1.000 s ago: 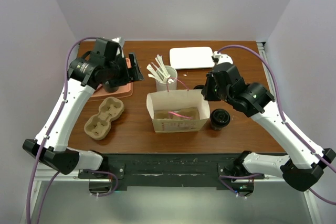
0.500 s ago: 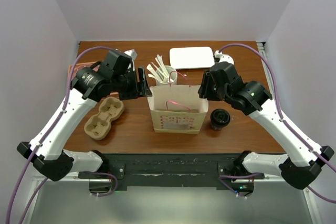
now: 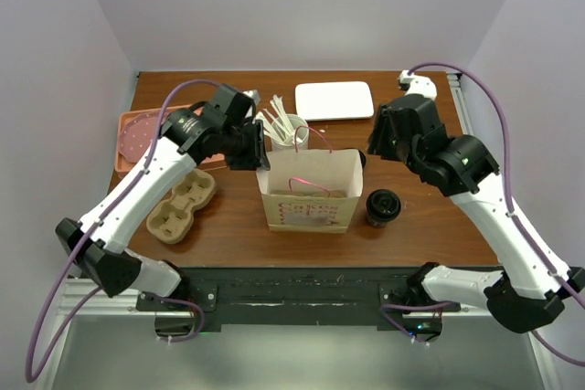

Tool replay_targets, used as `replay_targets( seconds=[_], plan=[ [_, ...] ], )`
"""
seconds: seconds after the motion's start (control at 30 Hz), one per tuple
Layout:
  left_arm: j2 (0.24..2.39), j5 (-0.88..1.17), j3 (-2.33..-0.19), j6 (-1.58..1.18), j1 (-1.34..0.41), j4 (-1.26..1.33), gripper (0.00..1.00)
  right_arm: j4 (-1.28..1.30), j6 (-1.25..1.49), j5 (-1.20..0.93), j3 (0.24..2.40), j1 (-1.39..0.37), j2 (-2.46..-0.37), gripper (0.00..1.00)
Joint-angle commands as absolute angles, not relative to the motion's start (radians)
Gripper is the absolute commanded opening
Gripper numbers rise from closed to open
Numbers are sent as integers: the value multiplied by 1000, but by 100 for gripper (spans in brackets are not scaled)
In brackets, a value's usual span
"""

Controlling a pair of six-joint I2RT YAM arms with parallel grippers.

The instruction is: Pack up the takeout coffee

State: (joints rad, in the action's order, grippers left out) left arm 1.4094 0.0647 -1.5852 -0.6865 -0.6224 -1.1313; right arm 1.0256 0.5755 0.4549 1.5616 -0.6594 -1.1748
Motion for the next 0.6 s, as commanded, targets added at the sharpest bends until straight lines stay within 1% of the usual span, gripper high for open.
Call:
replay_targets(
  seconds=[0.0,0.03,0.07,0.13,0.23,0.33,0.37,0.43,0.47,0.57],
  plan=[
    [1460,26,-1687,-598,-624,-1138,31,1078,525,506,1519,-517,-1155,49],
    [1466,14,-1700,-594,-626,-1144,24,1081,516,473,1506,-462,-1157,51],
    [1471,14,-1716,-588,-624,-1149,20,1080,505,462,1491,-445,-1161,51],
    [1473,3,-1723,-575,-623,-1149,14,1065,492,433,1436,-404,-1173,51],
    [1474,-27,-1732,-560,-624,-1160,8,1061,483,377,1376,-365,-1190,57],
    [1467,-15,-1720,-552,-624,-1160,6,1084,540,318,1332,-347,-1209,63],
    [1463,-8,-1706,-551,-624,-1149,6,1089,584,305,1321,-345,-1210,68],
    [1454,-6,-1694,-549,-624,-1137,6,1086,630,287,1284,-345,-1203,72],
    [1447,17,-1687,-548,-623,-1128,7,1077,673,281,1269,-347,-1200,75],
    [1439,37,-1680,-540,-623,-1117,11,1043,741,250,1200,-347,-1195,76]
  ],
)
